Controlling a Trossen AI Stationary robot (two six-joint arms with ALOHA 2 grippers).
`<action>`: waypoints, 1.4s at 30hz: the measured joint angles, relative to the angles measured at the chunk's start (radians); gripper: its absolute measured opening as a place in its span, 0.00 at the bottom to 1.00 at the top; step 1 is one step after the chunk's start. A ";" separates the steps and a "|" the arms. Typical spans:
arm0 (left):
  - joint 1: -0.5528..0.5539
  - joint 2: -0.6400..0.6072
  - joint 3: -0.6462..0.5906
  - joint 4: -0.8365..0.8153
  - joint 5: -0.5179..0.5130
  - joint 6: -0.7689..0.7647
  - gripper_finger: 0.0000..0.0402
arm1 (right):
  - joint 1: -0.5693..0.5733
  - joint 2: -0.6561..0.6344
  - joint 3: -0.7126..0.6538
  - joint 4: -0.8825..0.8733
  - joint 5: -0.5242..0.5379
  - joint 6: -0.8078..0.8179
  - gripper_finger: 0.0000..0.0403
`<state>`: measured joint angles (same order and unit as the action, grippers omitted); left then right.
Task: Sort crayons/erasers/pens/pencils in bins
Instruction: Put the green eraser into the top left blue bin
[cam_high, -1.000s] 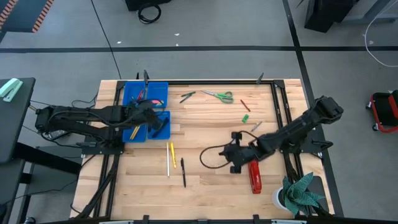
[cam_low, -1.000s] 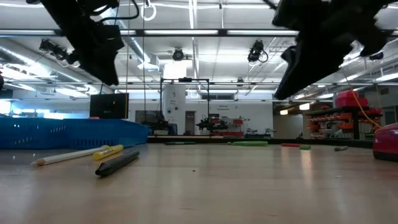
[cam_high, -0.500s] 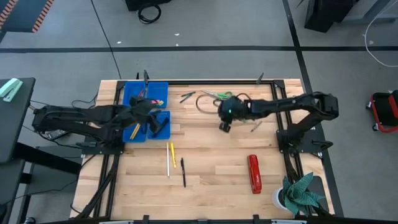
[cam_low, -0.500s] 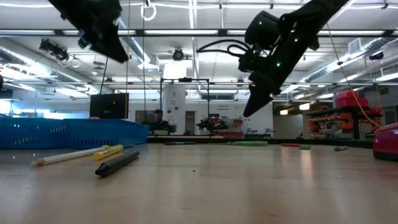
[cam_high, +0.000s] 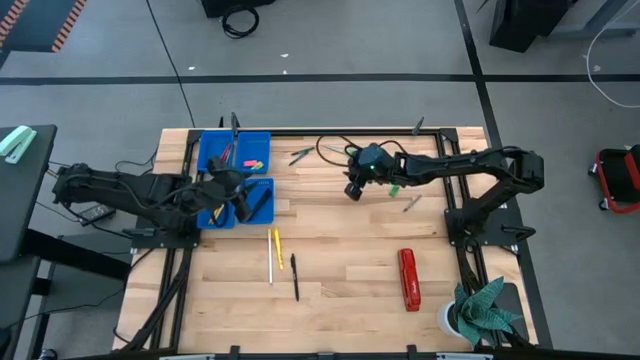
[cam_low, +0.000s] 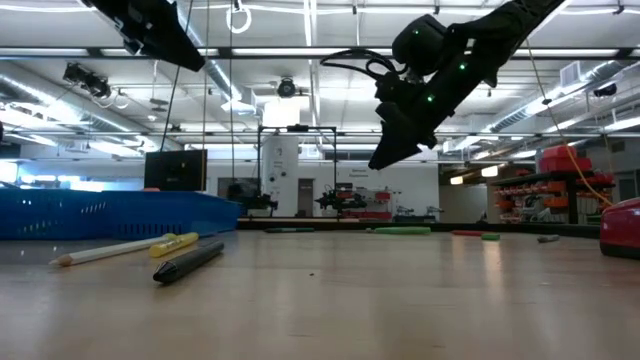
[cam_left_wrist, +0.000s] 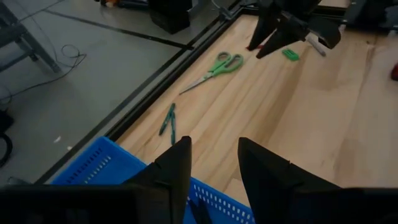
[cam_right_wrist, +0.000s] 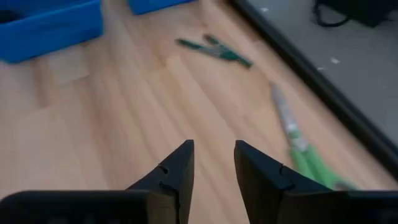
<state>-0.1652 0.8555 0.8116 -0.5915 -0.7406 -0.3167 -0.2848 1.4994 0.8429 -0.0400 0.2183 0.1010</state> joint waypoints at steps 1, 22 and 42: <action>-0.006 0.000 0.000 0.002 0.000 0.010 0.35 | 0.011 0.000 -0.001 -0.011 -0.006 0.000 0.30; -0.028 0.023 0.000 0.019 0.004 -0.032 0.36 | 0.150 0.026 -0.166 0.127 0.076 0.061 0.30; -0.029 0.043 0.000 0.045 0.005 -0.026 0.37 | 0.071 0.023 -0.129 -0.369 0.131 0.195 0.45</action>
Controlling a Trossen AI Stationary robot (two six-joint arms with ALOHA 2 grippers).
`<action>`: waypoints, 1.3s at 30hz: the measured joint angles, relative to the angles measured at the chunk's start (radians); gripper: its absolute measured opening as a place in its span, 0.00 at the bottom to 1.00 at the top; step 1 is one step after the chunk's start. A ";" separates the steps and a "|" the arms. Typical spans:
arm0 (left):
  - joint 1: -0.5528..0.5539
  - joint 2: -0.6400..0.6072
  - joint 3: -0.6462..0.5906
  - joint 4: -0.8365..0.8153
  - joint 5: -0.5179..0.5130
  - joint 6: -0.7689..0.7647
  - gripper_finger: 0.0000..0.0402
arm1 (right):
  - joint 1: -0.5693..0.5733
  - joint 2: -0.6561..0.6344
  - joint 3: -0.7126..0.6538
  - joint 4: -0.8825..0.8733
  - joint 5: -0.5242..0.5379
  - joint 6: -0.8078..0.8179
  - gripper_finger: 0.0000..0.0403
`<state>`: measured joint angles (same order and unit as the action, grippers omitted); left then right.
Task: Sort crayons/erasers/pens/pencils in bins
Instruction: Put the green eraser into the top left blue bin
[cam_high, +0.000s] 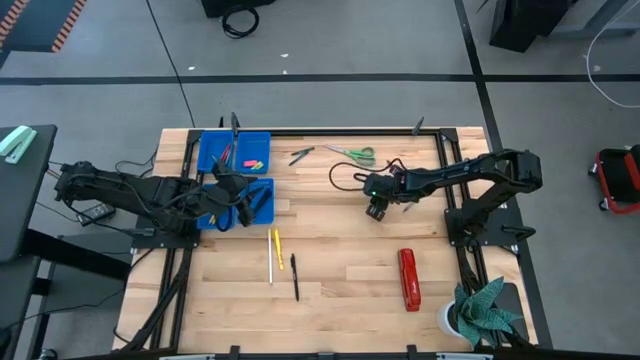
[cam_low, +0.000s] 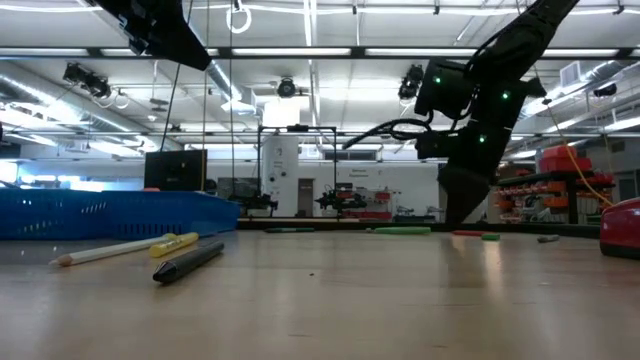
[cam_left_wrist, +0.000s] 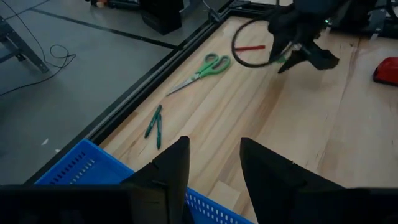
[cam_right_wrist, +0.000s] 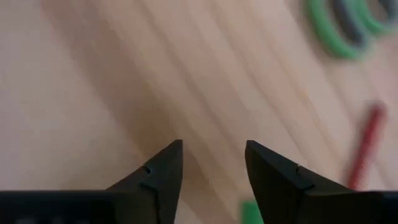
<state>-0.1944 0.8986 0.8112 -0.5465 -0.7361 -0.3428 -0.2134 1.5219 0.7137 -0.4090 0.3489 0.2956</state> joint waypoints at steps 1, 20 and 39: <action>0.000 0.000 0.000 -0.001 0.000 0.000 0.37 | -0.006 0.000 0.011 -0.037 0.024 0.038 0.46; 0.001 0.000 0.000 -0.005 0.000 -0.001 0.38 | -0.127 0.000 0.001 -0.203 0.037 0.209 0.48; 0.000 0.000 0.000 -0.004 0.000 0.022 0.37 | -0.106 0.000 0.104 -0.306 -0.161 0.052 0.48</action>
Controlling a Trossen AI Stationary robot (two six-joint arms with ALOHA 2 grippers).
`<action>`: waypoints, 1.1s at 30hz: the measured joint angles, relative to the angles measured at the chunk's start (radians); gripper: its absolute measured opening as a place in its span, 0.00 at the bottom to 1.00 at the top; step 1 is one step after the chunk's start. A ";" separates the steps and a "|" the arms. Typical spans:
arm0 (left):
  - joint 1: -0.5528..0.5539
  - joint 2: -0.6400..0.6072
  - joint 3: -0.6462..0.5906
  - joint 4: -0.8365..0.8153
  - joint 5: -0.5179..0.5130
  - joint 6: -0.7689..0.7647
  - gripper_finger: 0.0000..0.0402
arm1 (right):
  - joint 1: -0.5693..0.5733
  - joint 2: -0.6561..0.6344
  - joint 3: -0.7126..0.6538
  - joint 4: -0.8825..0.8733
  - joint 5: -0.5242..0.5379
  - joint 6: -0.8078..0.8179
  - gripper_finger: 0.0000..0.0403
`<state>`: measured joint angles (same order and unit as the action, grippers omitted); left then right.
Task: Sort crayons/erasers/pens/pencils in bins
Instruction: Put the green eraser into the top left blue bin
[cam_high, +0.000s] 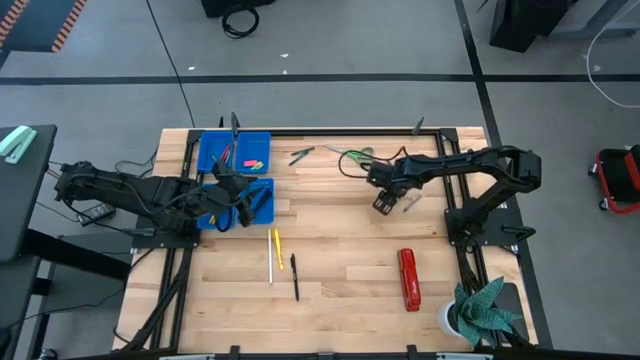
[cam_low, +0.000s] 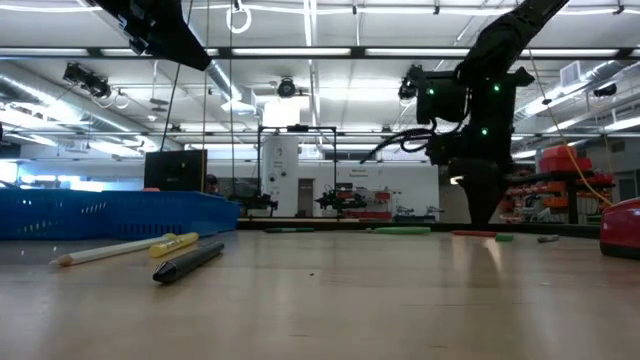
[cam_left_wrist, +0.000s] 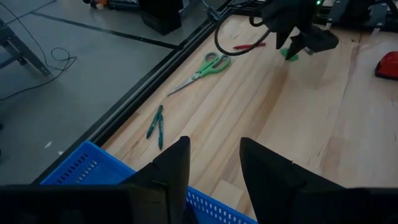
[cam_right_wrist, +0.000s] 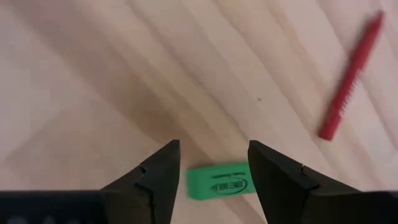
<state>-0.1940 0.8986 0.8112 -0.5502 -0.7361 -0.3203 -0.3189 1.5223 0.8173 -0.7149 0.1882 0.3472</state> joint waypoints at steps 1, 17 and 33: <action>0.000 0.000 0.000 0.000 0.000 0.000 0.38 | 0.004 0.000 0.015 -0.011 -0.013 -0.035 0.48; 0.000 0.000 0.000 -0.001 0.000 0.002 0.38 | 0.141 0.000 0.143 -0.179 0.131 -0.621 0.48; 0.000 0.000 0.000 -0.045 0.000 -0.008 0.36 | 0.213 0.000 -0.038 -0.153 0.173 -0.987 0.48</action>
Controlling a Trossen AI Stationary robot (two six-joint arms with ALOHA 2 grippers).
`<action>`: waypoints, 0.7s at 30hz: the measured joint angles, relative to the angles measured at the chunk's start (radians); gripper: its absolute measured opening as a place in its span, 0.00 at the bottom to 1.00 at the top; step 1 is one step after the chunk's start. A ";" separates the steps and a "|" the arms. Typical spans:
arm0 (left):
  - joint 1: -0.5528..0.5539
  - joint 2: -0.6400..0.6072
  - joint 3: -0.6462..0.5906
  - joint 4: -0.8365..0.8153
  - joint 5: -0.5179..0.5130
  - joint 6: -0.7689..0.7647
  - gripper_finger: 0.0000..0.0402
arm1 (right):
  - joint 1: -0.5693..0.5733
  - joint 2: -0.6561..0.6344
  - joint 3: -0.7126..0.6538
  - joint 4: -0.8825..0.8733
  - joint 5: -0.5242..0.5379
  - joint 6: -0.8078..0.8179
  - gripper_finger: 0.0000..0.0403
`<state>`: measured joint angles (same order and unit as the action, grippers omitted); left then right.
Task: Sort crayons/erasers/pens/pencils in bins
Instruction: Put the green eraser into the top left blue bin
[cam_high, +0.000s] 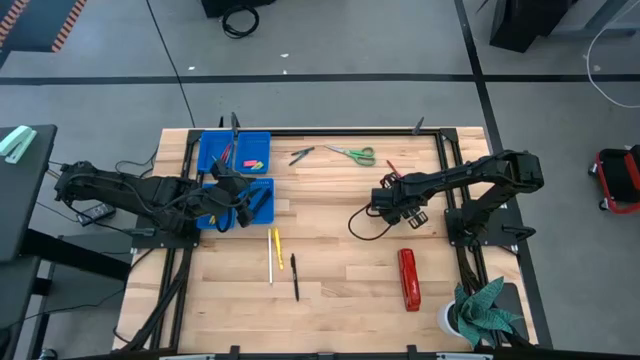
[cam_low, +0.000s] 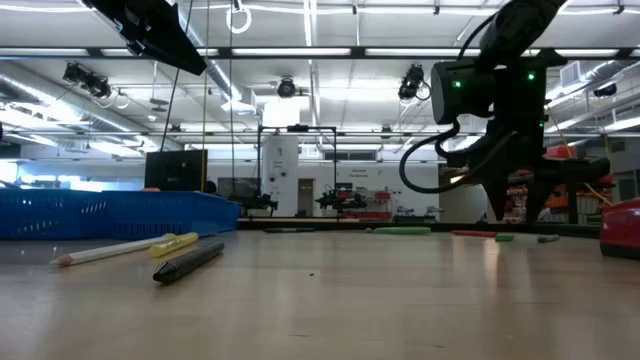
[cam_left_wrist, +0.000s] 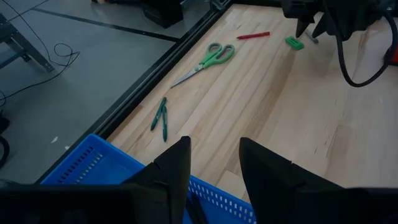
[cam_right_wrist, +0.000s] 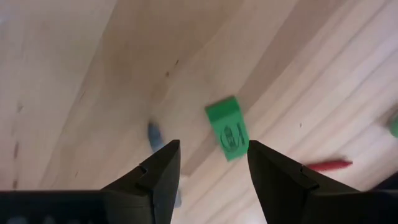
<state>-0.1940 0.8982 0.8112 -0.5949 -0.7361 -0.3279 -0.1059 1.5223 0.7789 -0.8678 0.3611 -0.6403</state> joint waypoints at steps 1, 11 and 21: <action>0.000 0.000 0.000 -0.001 0.000 0.000 0.36 | 0.000 0.000 -0.010 0.026 0.000 -0.005 0.48; 0.000 0.000 0.000 -0.002 0.000 -0.025 0.35 | -0.042 0.000 -0.064 0.160 -0.059 -0.092 0.48; 0.000 0.000 0.000 -0.002 -0.004 -0.026 0.33 | -0.132 -0.004 -0.068 0.175 -0.125 -0.169 0.48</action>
<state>-0.1937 0.8982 0.8112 -0.5964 -0.7399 -0.3542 -0.2382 1.5183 0.7113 -0.6928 0.2364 -0.8089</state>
